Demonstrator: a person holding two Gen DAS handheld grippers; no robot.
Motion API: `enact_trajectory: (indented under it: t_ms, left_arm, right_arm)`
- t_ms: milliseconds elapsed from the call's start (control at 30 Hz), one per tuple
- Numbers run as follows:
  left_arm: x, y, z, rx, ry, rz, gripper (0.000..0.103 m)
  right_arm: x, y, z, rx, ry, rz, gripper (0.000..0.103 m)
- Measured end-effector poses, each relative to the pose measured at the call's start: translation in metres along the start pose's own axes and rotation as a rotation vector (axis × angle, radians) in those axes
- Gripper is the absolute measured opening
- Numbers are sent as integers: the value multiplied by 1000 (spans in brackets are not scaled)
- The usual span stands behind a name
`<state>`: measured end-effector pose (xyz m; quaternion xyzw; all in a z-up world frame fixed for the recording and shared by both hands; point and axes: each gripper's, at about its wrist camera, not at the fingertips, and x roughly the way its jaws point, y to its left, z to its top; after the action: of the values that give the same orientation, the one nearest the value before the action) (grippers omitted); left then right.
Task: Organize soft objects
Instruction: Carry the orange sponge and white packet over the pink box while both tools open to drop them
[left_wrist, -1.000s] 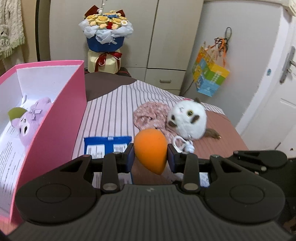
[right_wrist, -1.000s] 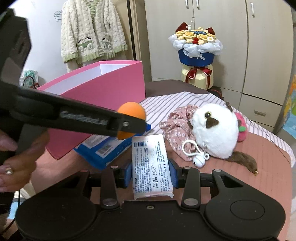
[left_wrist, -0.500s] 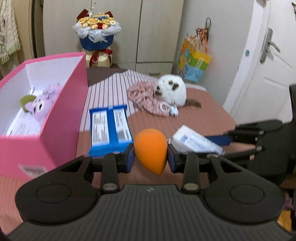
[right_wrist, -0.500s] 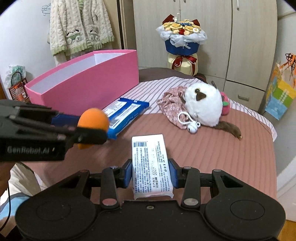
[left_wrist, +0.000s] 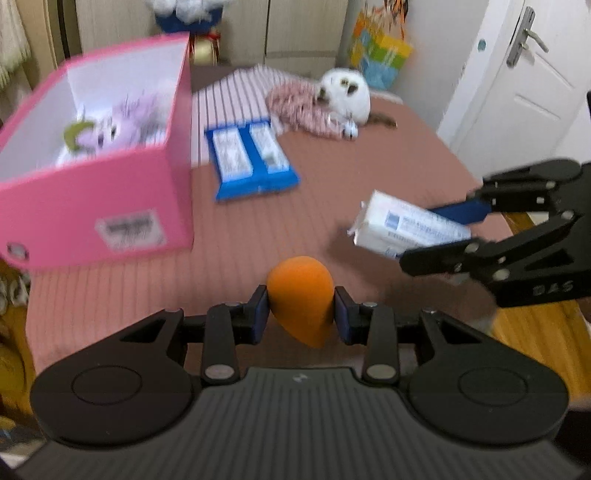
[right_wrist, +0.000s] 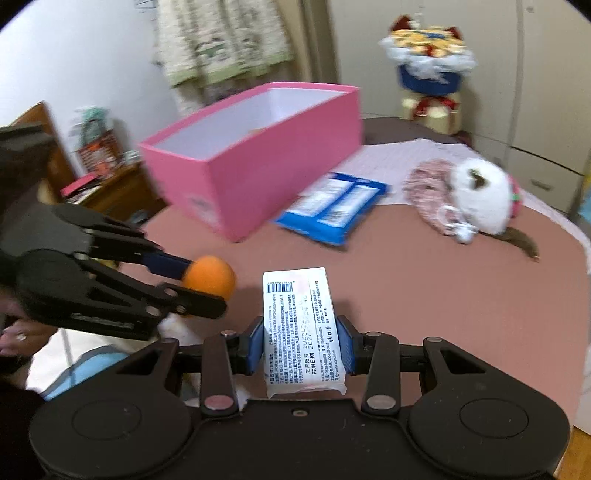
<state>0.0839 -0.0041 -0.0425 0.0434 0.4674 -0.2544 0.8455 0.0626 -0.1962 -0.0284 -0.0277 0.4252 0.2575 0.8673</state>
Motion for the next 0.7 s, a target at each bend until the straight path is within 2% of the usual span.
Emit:
enact_trajectory:
  t_ms: [100, 367, 567, 700]
  left_arm:
    - [-10, 12, -5, -18, 43, -7, 36]
    - [-57, 41, -3, -35, 60, -2, 36]
    - [-102, 66, 21, -16, -65, 52, 36]
    - [-108, 80, 44, -8, -155, 101, 36]
  right_arm:
    - [-4, 20, 9, -34, 25, 51, 46]
    - [-4, 66, 41, -117, 49, 153, 46]
    - [-1, 88, 74, -153, -25, 175, 46]
    - [5, 94, 102, -167, -101, 163, 46]
